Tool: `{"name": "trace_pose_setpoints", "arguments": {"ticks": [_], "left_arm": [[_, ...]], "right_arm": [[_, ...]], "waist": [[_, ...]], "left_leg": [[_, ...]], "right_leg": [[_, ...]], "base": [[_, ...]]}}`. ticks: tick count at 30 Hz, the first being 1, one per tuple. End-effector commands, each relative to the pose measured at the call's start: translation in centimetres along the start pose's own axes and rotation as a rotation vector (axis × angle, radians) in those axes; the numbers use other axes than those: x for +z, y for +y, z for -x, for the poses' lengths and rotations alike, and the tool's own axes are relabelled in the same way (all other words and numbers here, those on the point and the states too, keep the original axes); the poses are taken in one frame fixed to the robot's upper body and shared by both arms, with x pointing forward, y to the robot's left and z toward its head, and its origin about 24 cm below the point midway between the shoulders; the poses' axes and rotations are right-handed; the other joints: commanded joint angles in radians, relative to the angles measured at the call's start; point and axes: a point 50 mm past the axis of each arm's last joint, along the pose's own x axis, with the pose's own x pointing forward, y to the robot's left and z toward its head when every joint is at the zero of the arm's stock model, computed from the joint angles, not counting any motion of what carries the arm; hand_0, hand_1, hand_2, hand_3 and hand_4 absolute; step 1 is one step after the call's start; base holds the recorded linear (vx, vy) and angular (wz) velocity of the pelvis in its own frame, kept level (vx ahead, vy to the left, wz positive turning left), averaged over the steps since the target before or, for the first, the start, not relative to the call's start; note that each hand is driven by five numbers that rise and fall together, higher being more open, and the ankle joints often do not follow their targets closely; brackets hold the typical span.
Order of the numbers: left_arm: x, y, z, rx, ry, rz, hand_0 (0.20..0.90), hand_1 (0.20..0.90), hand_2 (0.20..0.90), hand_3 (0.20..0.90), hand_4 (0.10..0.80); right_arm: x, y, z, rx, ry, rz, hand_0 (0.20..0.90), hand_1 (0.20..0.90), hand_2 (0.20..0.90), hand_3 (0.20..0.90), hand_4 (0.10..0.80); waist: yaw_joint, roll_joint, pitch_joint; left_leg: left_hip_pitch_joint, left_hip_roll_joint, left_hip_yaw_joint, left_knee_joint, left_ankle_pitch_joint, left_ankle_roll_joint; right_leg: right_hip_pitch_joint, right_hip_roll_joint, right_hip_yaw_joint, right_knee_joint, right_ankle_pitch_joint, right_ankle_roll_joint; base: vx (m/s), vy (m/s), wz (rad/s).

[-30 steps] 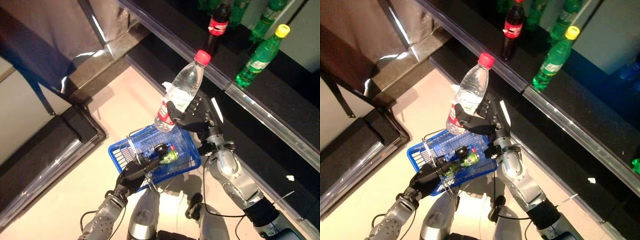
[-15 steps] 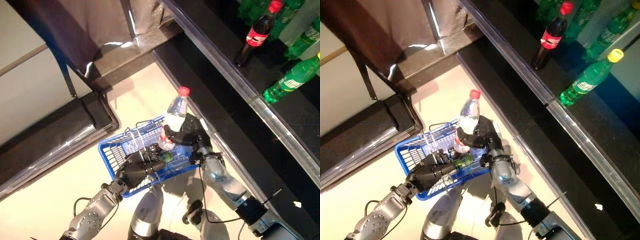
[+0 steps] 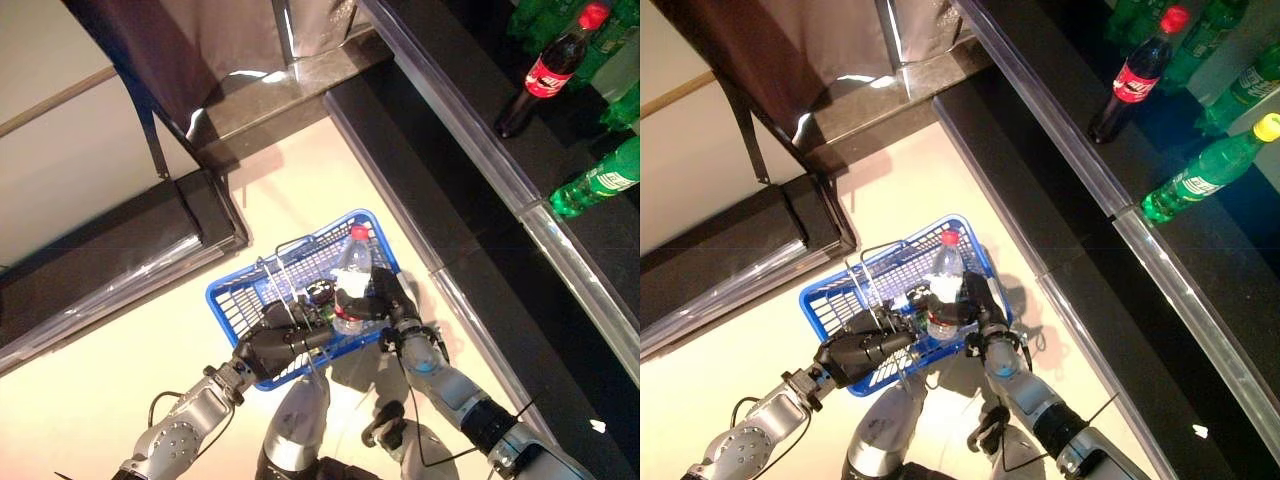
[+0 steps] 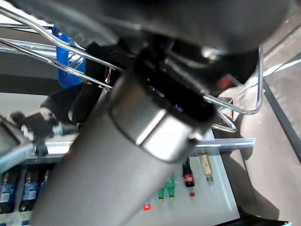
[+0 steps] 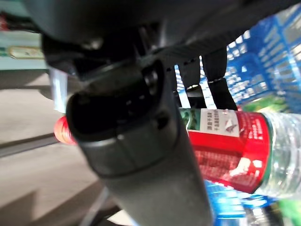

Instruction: Pick up the drink and place into the basket.

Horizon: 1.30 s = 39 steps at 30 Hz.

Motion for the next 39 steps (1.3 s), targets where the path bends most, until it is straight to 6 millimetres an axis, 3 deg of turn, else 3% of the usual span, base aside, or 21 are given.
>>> {"name": "trace_pose_setpoints", "arguments": {"ticks": [1, 3, 8, 9, 13, 14, 18, 19, 20, 22, 23, 37, 39], "left_arm": [[4.5, -11.6, -1.8, -0.802, -0.293, -0.04, 0.3, 0.3, 0.3, 0.2, 0.1], [4.5, -11.8, -1.9, -0.815, -0.283, -0.044, 0.3, 0.3, 0.3, 0.2, 0.1], [4.6, -12.3, -2.2, -0.831, -0.255, -0.038, 0.3, 0.3, 0.3, 0.2, 0.1], [4.6, -12.4, -2.2, -0.837, -0.248, -0.035, 0.3, 0.3, 0.3, 0.2, 0.1], [4.6, -12.9, -2.2, -0.86, -0.226, -0.023, 0.3, 0.3, 0.3, 0.2, 0.1], [4.6, -13.1, -2.2, -0.876, -0.211, -0.032, 0.3, 0.3, 0.3, 0.2, 0.1], [4.7, -13.4, -2.3, -0.891, -0.185, -0.045, 0.3, 0.3, 0.3, 0.2, 0.1], [4.7, -13.4, -2.4, -0.891, -0.182, -0.047, 0.3, 0.3, 0.3, 0.2, 0.1], [4.7, -13.4, -2.4, -0.891, -0.181, -0.048, 0.3, 0.3, 0.3, 0.2, 0.1], [4.8, -13.4, -2.4, -0.889, -0.176, -0.048, 0.3, 0.3, 0.3, 0.2, 0.1], [4.8, -13.4, -2.4, -0.885, -0.172, -0.048, 0.3, 0.3, 0.3, 0.2, 0.1], [4.2, -11.4, -2.7, -0.764, -0.147, -0.041, 0.3, 0.3, 0.3, 0.2, 0.1], [4.2, -11.3, -2.6, -0.758, -0.154, -0.035, 0.3, 0.3, 0.3, 0.2, 0.1]], "right_arm": [[4.6, 3.0, -0.4, 0.127, -0.23, -0.042, 0.3, 0.3, 0.3, 0.2, 0.1], [2.5, 2.8, -0.8, 0.118, -0.118, -0.041, 0.3, 0.3, 0.3, 0.2, 0.1], [-0.2, 2.9, -1.5, 0.139, 0.068, -0.116, 0.3, 0.3, 0.3, 0.2, 0.1], [-0.5, 3.0, -1.5, 0.144, 0.095, -0.158, 0.3, 0.3, 0.3, 0.2, 0.1], [-1.1, 3.1, -1.8, 0.151, 0.159, -0.283, 0.3, 0.3, 0.3, 0.2, 0.1], [-1.5, 3.2, -1.9, 0.153, 0.204, -0.433, 0.3, 0.3, 0.3, 0.2, 0.1], [-1.8, 2.6, -2.5, 0.143, 0.244, -0.556, 0.3, 0.3, 0.3, 0.2, 0.1], [-1.8, 2.3, -2.6, 0.132, 0.249, -0.582, 0.375, 0.375, 0.375, 0.288, 0.188], [-1.9, 2.3, -2.6, 0.127, 0.251, -0.598, 0.408, 0.408, 0.408, 0.326, 0.226], [-2.0, 2.0, -2.7, 0.112, 0.266, -0.653, 0.702, 0.702, 0.702, 0.669, 0.569], [-2.1, 1.8, -2.8, 0.095, 0.273, -0.667, 0.9, 0.9, 0.9, 0.9, 0.8], [-1.2, -0.2, -3.3, 0.065, 0.203, -0.848, 0.9, 0.9, 0.9, 0.9, 0.8], [-1.2, -0.2, -3.0, 0.082, 0.181, -0.846, 0.9, 0.9, 0.9, 0.9, 0.8]], "waist": [[-0.001, 0.043, -0.144], [0.008, 0.047, -0.139], [0.027, 0.053, -0.13], [0.032, 0.045, -0.125], [0.041, 0.055, -0.123], [0.051, 0.047, -0.118], [0.057, 0.048, -0.111], [0.058, 0.049, -0.11], [0.058, 0.049, -0.109], [0.059, 0.049, -0.109], [0.059, 0.048, -0.108], [0.039, 0.046, -0.115], [0.032, 0.05, -0.116]], "left_leg": [[0.016, -0.067, -0.01, 0.054, -0.059, 0.041], [0.012, -0.071, -0.018, 0.052, -0.058, 0.044], [0.009, -0.077, -0.032, 0.044, -0.053, 0.049], [0.023, -0.078, -0.031, 0.04, -0.072, 0.046], [0.011, -0.08, -0.043, 0.039, -0.049, 0.052], [0.024, -0.08, -0.043, 0.037, -0.07, 0.051], [0.022, -0.081, -0.049, 0.035, -0.07, 0.056], [0.022, -0.081, -0.05, 0.037, -0.07, 0.057], [0.022, -0.081, -0.05, 0.037, -0.07, 0.057], [0.022, -0.081, -0.05, 0.038, -0.071, 0.058], [0.022, -0.08, -0.05, 0.038, -0.071, 0.06], [0.03, -0.07, -0.023, 0.026, -0.069, 0.068], [0.016, -0.067, -0.019, 0.029, -0.048, 0.073]], "right_leg": [[0.006, 0.053, -0.023, -0.083, 0.134, -0.064], [0.002, 0.051, -0.029, -0.079, 0.134, -0.064], [0.002, 0.048, -0.04, -0.079, 0.138, -0.061], [0.008, 0.046, -0.029, -0.07, 0.114, -0.054], [0.004, 0.045, -0.049, -0.077, 0.14, -0.06], [0.011, 0.041, -0.042, -0.066, 0.117, -0.053], [0.006, 0.037, -0.047, -0.06, 0.121, -0.051], [0.005, 0.036, -0.047, -0.057, 0.122, -0.052], [0.004, 0.036, -0.047, -0.056, 0.122, -0.052], [0.004, 0.035, -0.047, -0.054, 0.123, -0.051], [0.003, 0.035, -0.047, -0.052, 0.123, -0.051], [-0.008, 0.029, -0.044, -0.035, 0.129, -0.044], [-0.019, 0.03, -0.053, -0.042, 0.154, -0.05]], "base": [[0.0, 0.0, 0.0], [0.003, -0.006, 0.02], [0.03, -0.03, 0.04], [0.097, -0.093, 0.08], [0.038, -0.029, 0.2], [0.033, -0.028, 0.09], [0.067, -0.046, 0.02], [0.035, -0.017, 0.01], [0.045, -0.015, 0.0], [0.041, -0.015, 0.0], [0.054, -0.019, 0.03], [0.013, 0.001, 0.01], [-0.077, 0.063, 0.02]]}}
